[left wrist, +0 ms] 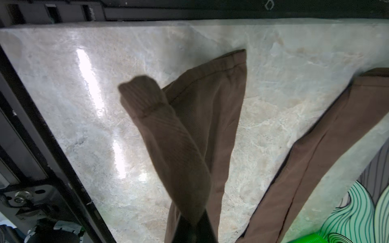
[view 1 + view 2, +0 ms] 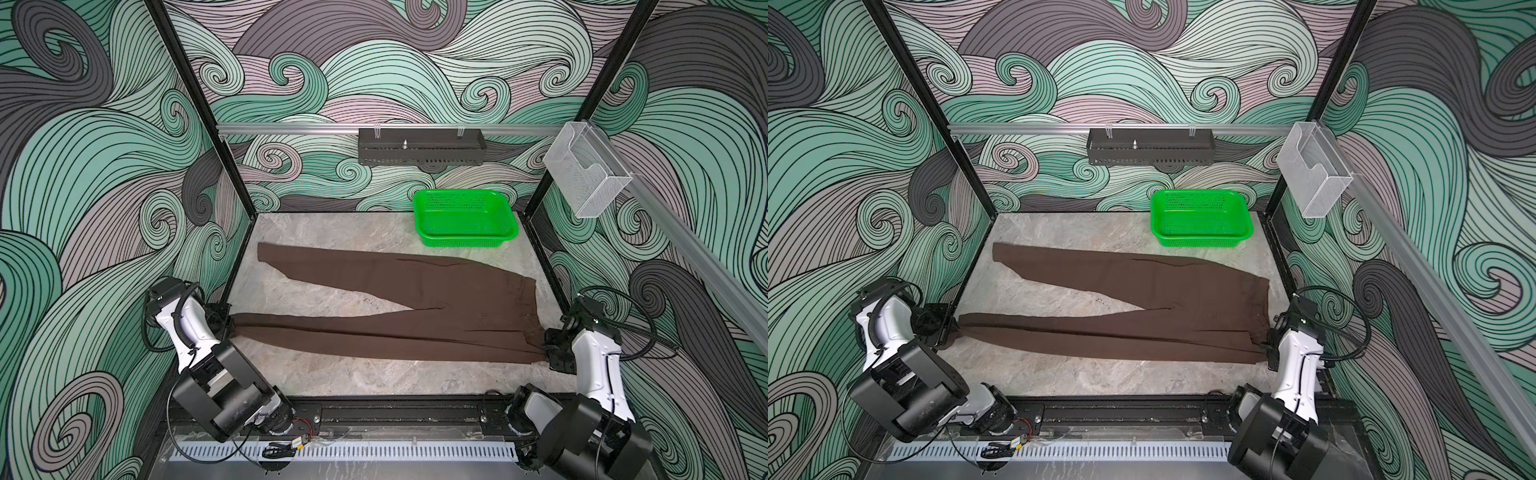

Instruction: Fold and stack the trousers

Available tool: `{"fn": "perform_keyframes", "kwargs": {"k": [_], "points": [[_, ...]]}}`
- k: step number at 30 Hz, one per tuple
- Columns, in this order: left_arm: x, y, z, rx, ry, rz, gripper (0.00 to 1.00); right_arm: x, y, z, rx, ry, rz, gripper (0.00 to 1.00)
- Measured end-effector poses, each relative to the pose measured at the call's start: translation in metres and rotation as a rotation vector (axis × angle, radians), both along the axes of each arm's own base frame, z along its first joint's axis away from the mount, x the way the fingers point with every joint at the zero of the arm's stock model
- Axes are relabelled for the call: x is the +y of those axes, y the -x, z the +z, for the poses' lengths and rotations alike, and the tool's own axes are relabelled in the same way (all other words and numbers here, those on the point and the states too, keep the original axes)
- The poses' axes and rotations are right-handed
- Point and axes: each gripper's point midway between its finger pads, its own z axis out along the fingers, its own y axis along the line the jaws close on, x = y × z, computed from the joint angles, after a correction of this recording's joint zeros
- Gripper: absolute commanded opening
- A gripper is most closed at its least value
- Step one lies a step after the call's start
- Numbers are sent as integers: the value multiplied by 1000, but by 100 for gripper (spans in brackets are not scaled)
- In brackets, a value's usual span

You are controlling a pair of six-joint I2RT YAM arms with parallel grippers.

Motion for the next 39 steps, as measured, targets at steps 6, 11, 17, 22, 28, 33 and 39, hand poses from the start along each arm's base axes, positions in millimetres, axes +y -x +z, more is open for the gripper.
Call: {"fn": "perform_keyframes", "kwargs": {"k": [6, 11, 17, 22, 28, 33, 39], "points": [[1, 7, -5, 35, -17, -25, 7, 0, 11, -4, 6, 25, 4, 0], [4, 11, -6, 50, -38, -52, 18, 2, 18, -6, -4, 44, 3, 0], [12, 14, 1, 48, -60, -62, 32, 2, 21, -1, -22, 66, 16, 46], [19, 2, 29, -13, -92, -72, 34, 4, 14, 11, -47, 57, 48, 71], [10, -13, 42, -119, -86, -91, 30, 10, -20, 48, -150, 80, 174, 69], [-12, -20, 3, -61, 21, -125, 22, 36, -46, 43, -178, 32, 321, 62], [-33, -46, -18, -36, 42, -212, 19, 65, -82, 14, -136, -66, 447, 58]]}}
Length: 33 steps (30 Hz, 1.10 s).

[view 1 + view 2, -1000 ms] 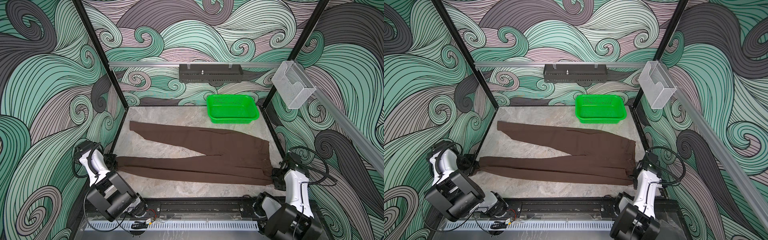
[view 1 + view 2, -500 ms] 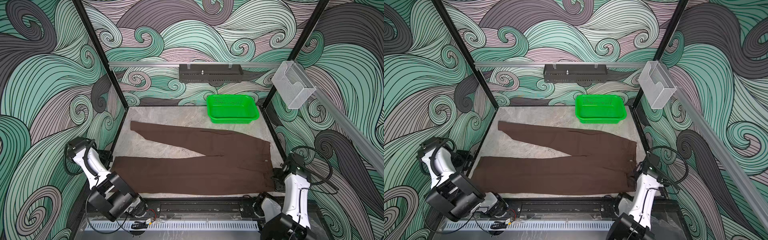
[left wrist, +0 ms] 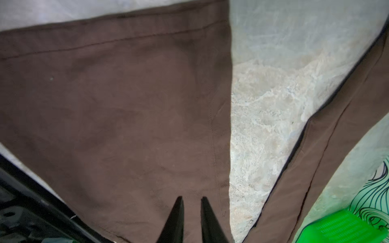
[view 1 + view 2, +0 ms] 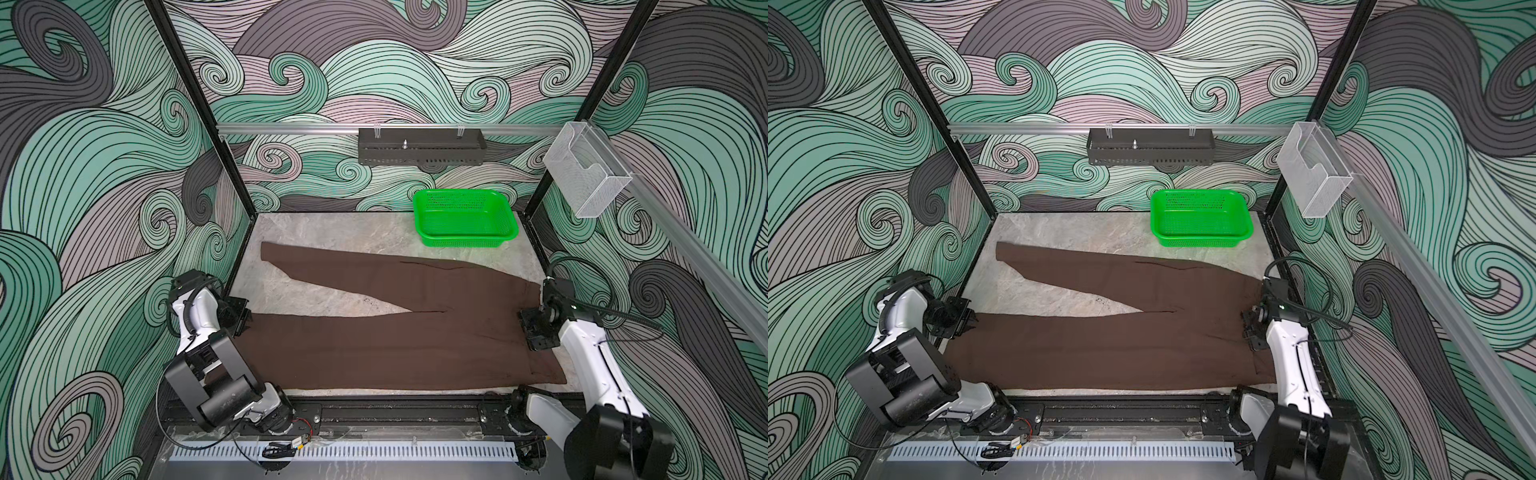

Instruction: Fold and stack the trousers

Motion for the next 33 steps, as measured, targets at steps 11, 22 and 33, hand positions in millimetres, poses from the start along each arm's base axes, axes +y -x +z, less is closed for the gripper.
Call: {"fn": "perform_keyframes", "kwargs": {"k": [11, 22, 33], "points": [[-4, -149, 21, -89, -64, -257, 28, -15, -88, 13, -62, 74, 111, 62], [-26, -211, -35, 57, -39, -413, 41, -4, -131, -17, -33, 44, 206, 61], [-1, -237, -50, 106, -122, -381, 46, 7, -143, -26, -38, 15, 254, 61]]}}
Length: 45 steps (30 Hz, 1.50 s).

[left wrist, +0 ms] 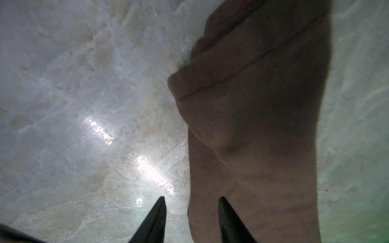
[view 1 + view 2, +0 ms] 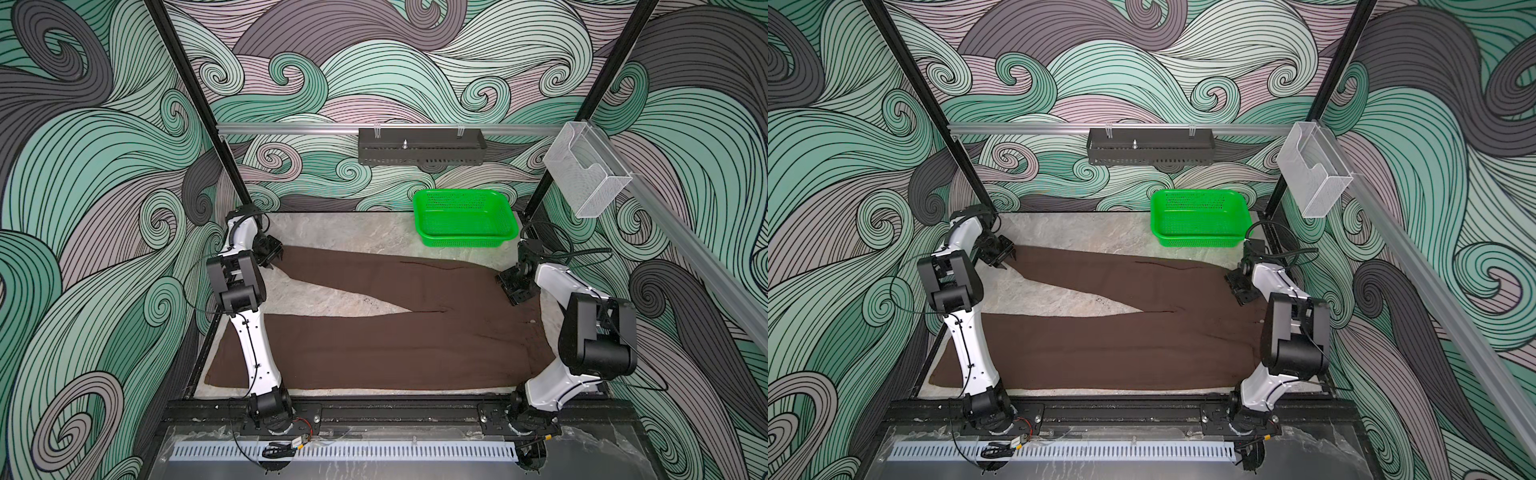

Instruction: Fold and stack the trousers

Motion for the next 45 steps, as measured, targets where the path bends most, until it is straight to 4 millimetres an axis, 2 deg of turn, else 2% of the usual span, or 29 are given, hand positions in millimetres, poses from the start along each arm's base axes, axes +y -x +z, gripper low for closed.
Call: {"fn": "perform_keyframes", "kwargs": {"k": [7, 12, 19, 23, 28, 30, 33, 37, 42, 45], "points": [[12, -6, 7, -16, -53, 35, 54, 5, -6, 2, -25, -13, 24, 61], [19, -25, 16, -71, -69, 79, 56, 10, -9, 3, -37, -28, 42, 61], [22, -25, -3, -34, -63, 165, 55, 14, -13, 5, -51, -39, 60, 60], [24, -23, -8, -24, -70, 218, 48, 16, -16, 2, -56, -48, 66, 61], [28, -28, -8, -48, -83, 277, 25, 18, -18, -4, -51, -58, 70, 60], [31, -30, -7, -55, -91, 297, 19, 19, -19, -3, -54, -62, 74, 60], [33, -33, -7, -67, -98, 322, 22, 19, -20, -3, -58, -62, 77, 60], [34, -35, -8, -69, -105, 344, 39, 19, -20, -3, -60, -63, 78, 60], [35, -37, -15, -63, -112, 361, 40, 19, -20, -3, -60, -64, 79, 60], [33, -38, -14, -64, -116, 373, 36, 19, -20, -3, -60, -64, 79, 60]]}}
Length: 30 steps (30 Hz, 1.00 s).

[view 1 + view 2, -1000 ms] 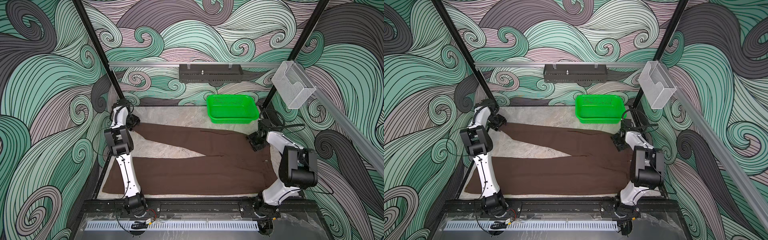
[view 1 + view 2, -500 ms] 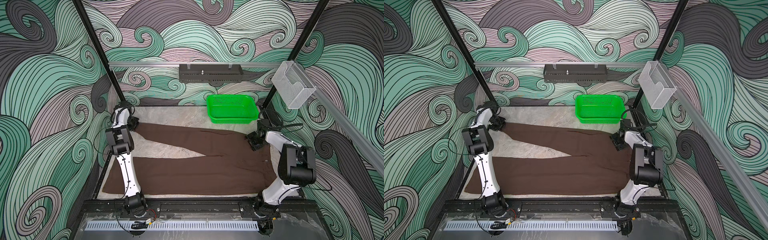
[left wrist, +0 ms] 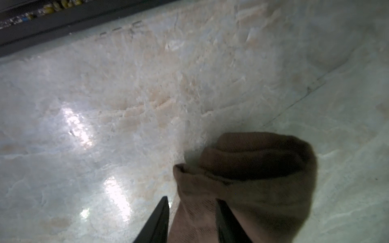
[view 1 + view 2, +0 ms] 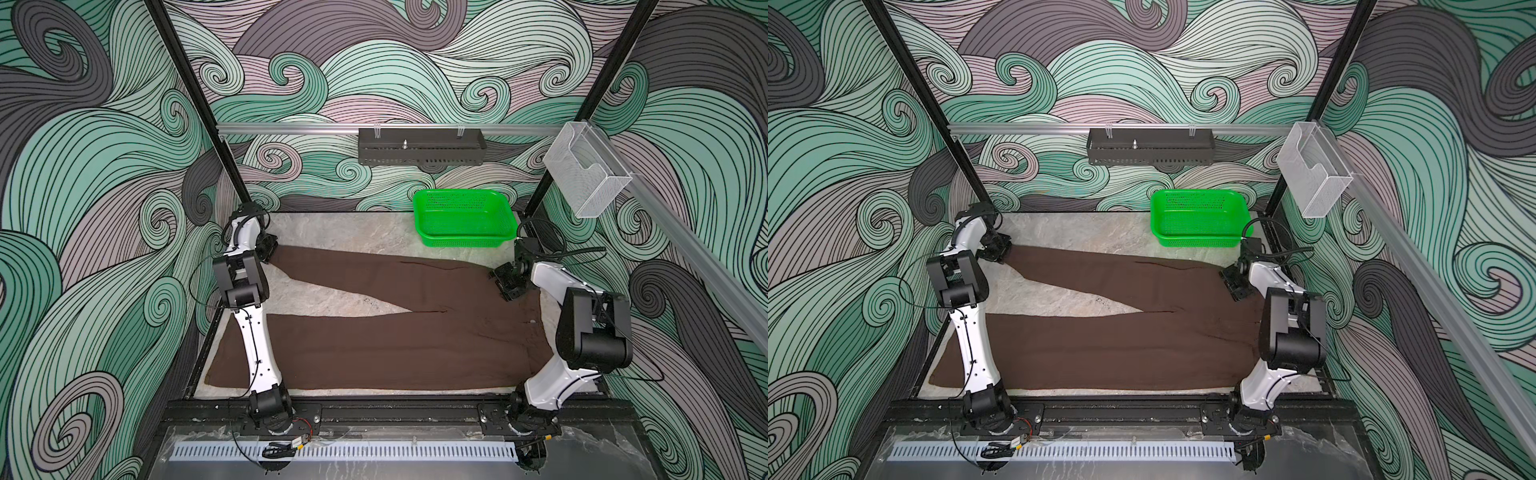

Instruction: Fold and stack the trousers

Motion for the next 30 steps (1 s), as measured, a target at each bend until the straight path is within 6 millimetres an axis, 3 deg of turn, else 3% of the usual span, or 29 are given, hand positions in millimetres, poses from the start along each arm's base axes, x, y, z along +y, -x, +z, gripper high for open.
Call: {"fn": "perform_keyframes", "kwargs": {"k": [7, 12, 14, 22, 25, 30], "points": [[-7, -11, -3, -13, -12, 17, 6, 0, 0, 0, -1, -1, 0, 60], [-8, -11, -6, -9, -10, 26, 6, 0, 0, 1, -3, -2, 1, 60], [-8, -11, -6, -10, -9, 28, 0, 0, 0, 2, -5, -2, 1, 60], [-11, -12, -3, -21, 7, 25, 0, 1, -1, 7, -19, -1, 1, 60], [-15, -12, 14, -53, 6, 10, 0, 0, -2, 9, -26, -1, 1, 60], [-22, -29, 83, -202, -24, -22, 0, 1, -2, 11, -30, -1, 1, 60]]}}
